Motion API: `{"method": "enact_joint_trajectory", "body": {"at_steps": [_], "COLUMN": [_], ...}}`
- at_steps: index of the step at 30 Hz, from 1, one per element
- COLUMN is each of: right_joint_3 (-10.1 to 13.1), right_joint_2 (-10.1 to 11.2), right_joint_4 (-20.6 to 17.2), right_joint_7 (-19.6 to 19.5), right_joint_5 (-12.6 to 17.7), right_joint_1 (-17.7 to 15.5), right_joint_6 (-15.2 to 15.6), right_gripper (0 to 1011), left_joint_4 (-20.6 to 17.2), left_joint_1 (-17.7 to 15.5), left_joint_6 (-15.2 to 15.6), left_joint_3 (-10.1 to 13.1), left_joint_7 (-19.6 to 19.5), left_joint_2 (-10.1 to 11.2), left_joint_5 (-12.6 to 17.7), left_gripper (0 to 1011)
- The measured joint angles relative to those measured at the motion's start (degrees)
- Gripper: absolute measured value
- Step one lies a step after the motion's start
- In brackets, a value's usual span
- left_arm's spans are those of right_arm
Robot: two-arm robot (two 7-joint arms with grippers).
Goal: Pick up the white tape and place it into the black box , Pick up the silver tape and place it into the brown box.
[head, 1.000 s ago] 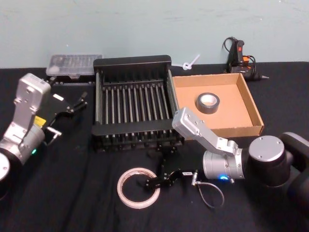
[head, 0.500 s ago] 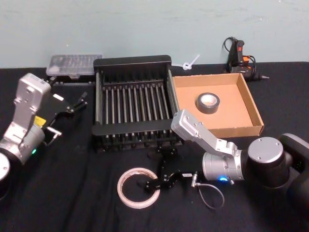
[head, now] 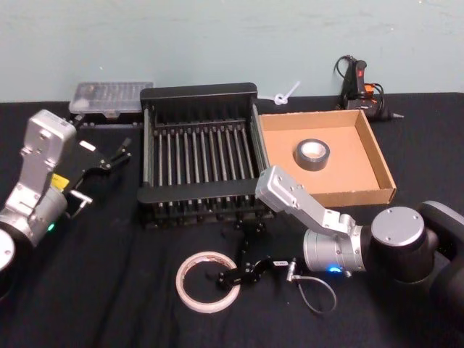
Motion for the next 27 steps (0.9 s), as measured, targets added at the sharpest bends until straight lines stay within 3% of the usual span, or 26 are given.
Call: {"method": "enact_joint_trajectory", "body": {"at_steps": [8, 18, 27], "right_joint_3": [0.0, 0.0, 0.0], "right_joint_2": [0.0, 0.0, 0.0], "right_joint_4": [0.0, 0.1, 0.1], "right_joint_7": [0.1, 0.1, 0.2], "right_joint_5": [0.1, 0.2, 0.3], "right_joint_1": [0.0, 0.1, 0.1], "right_joint_6": [0.0, 0.0, 0.0], "right_gripper": [954, 687, 386], "left_joint_4": [0.0, 0.0, 0.0], "left_joint_1": [0.0, 0.0, 0.0], "left_joint_6": [0.0, 0.0, 0.0], "left_joint_3": [0.0, 0.0, 0.0], "left_joint_7": [0.0, 0.0, 0.0], "left_joint_2": [0.0, 0.0, 0.0], "left_joint_5": [0.0, 0.0, 0.0], "left_gripper": [1001, 1001, 1001]}}
